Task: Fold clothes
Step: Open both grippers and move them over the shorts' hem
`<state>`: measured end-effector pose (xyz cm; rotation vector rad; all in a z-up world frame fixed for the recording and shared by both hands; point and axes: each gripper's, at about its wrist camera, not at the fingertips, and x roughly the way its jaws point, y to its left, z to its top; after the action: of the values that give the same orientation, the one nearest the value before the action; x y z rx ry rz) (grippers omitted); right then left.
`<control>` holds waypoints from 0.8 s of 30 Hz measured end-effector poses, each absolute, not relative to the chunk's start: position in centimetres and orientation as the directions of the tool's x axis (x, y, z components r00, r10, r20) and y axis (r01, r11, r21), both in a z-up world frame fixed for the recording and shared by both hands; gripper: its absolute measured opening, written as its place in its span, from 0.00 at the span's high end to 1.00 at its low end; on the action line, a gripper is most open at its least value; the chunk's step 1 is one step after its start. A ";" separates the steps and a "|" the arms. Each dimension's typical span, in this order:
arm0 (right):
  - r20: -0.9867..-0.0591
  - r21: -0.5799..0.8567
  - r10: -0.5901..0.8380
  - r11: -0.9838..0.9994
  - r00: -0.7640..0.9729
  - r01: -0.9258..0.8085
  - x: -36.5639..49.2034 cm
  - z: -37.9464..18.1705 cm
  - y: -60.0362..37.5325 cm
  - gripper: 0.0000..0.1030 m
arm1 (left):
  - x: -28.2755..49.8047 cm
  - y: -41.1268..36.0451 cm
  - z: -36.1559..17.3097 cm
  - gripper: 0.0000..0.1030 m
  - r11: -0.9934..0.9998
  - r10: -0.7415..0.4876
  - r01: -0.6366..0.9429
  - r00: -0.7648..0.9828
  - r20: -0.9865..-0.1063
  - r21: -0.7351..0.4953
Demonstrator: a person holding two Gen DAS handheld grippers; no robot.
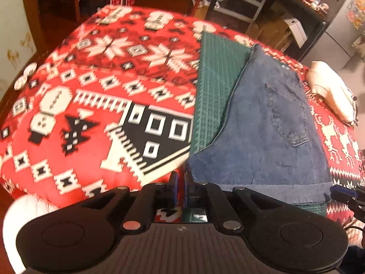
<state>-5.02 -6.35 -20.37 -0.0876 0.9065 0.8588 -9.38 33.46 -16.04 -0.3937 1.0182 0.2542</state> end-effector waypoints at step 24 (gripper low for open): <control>-0.705 0.013 0.572 0.601 0.419 -0.799 -3.7 -22.0 3.6 0.67 | -0.4 21.7 -18.5 0.85 0.992 -0.062 -0.050 0.590 -0.805 -0.113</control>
<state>-3.73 3.59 -22.04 -0.3505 0.7314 0.8813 -0.43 21.65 -18.55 -0.1288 0.9406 -0.0068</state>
